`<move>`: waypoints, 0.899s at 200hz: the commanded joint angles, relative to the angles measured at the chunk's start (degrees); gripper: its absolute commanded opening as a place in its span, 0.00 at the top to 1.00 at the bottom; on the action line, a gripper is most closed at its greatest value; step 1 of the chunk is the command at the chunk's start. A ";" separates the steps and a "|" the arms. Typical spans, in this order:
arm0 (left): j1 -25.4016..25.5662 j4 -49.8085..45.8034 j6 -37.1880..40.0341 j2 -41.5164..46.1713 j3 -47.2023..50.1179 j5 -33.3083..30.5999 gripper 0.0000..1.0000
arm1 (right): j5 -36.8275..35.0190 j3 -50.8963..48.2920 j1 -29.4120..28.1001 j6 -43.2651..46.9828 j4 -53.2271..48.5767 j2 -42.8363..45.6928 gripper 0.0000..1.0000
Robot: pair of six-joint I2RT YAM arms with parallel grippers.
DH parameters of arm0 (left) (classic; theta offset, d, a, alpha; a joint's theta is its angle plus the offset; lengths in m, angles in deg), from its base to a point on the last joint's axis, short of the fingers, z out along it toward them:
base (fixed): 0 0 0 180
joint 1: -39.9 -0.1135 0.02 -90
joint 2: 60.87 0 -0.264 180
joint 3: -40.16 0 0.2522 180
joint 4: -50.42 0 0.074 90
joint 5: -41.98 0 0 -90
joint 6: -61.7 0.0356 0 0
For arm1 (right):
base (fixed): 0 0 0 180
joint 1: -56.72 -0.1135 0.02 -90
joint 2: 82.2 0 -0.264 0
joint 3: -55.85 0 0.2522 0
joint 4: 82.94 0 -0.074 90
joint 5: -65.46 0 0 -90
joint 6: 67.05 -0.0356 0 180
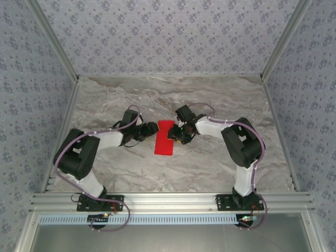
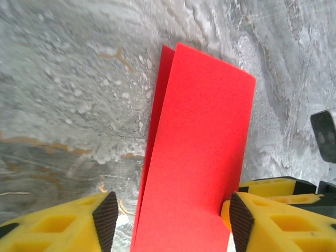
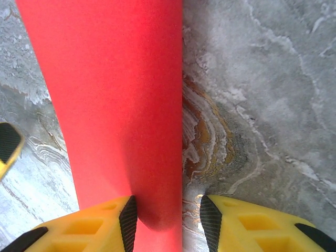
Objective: Fold a paper plane with a square sheet of paper (pick it up from the middle)
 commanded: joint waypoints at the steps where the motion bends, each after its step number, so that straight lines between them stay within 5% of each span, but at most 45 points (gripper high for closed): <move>1: -0.98 -4.24 0.89 4.57 -1.44 -3.30 0.35 | -4.86 -0.63 -0.63 0.08 -4.31 -4.92 0.57; 93: -1.09 -1.39 1.11 6.61 1.30 -9.20 0.27 | -5.57 4.89 -0.76 1.80 -10.67 -13.21 0.57; 180: -1.09 4.11 0.45 2.58 1.69 -3.94 0.31 | -6.03 6.05 -1.02 5.07 -12.16 -15.53 0.54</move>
